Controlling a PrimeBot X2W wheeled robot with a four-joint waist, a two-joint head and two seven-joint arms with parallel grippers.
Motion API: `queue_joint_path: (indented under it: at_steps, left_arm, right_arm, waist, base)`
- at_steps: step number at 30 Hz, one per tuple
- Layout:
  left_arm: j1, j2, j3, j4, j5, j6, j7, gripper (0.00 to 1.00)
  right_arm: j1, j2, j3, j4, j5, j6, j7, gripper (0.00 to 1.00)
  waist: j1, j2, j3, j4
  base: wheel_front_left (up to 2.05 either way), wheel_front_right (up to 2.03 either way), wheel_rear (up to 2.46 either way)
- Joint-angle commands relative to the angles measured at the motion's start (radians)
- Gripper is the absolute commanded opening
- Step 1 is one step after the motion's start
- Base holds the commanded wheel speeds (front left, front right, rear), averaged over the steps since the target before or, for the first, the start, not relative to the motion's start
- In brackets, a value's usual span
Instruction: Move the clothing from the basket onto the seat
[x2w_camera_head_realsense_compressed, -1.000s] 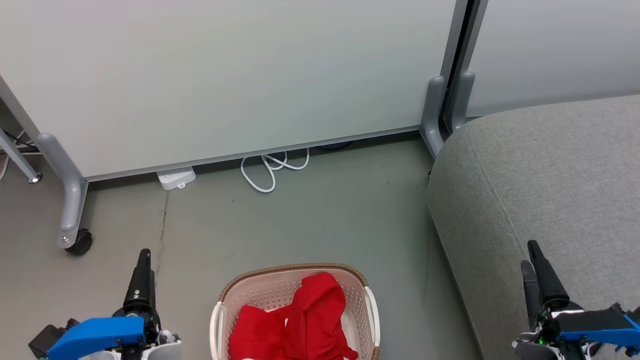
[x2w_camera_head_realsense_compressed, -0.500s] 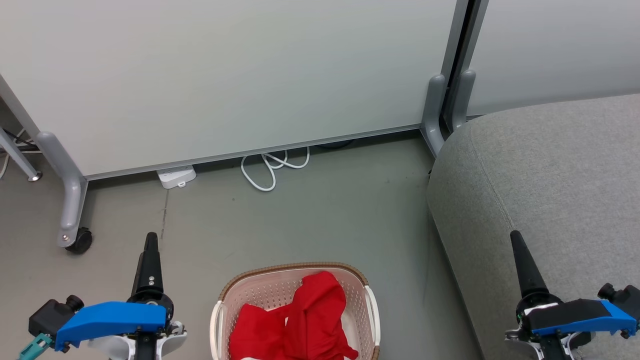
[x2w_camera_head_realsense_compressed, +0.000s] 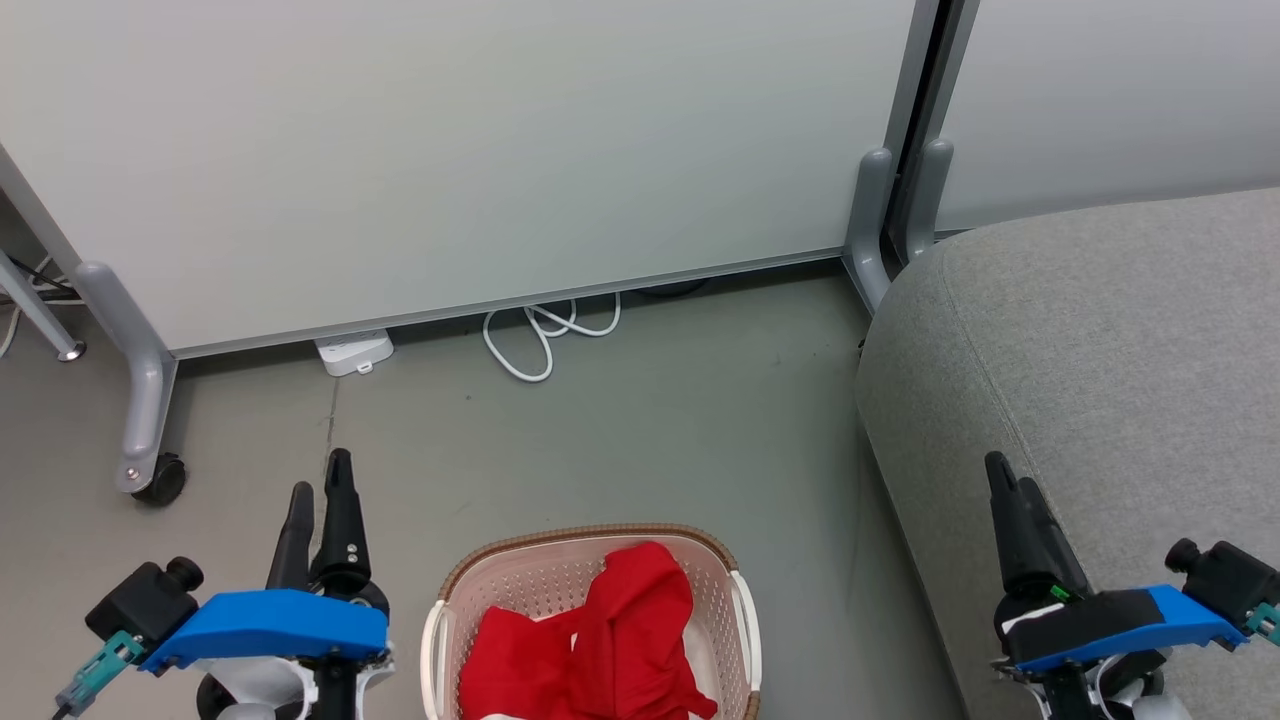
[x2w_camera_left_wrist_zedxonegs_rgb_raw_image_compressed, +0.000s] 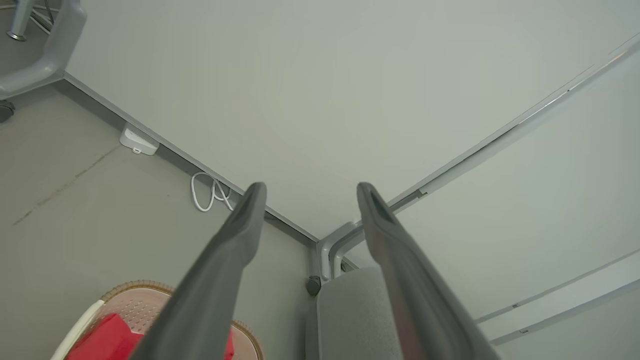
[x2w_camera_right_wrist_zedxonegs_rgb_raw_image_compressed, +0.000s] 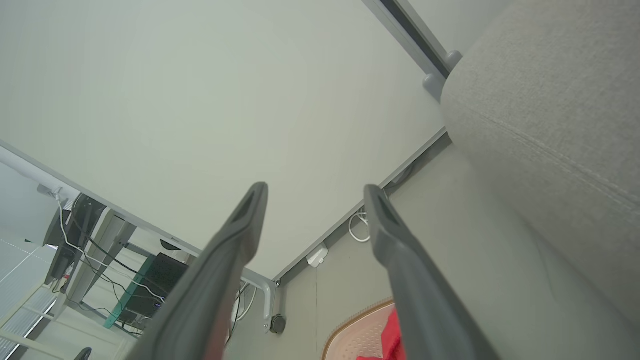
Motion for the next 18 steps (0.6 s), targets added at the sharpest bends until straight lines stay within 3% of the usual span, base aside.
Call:
queue_joint_path:
  at_steps: [1, 18]
  left_arm:
    - [-0.028, 0.008, -0.009, -0.013, 0.046, 0.003, -0.013, 1.0]
    - [-0.03, 0.01, -0.058, 0.026, 0.295, 0.009, -0.064, 1.0]
  right_arm:
    - [-0.024, -0.008, 0.007, -0.006, -0.042, 0.001, -0.012, 1.0]
    - [-0.027, -0.009, 0.044, 0.041, -0.263, 0.002, -0.065, 1.0]
  waist:
    - [0.0, 0.0, 0.0, 0.0]
    - [0.0, 0.0, -0.004, 0.002]
  base:
    - [0.0, 0.0, 0.0]
    - [0.0, 0.0, 0.0]
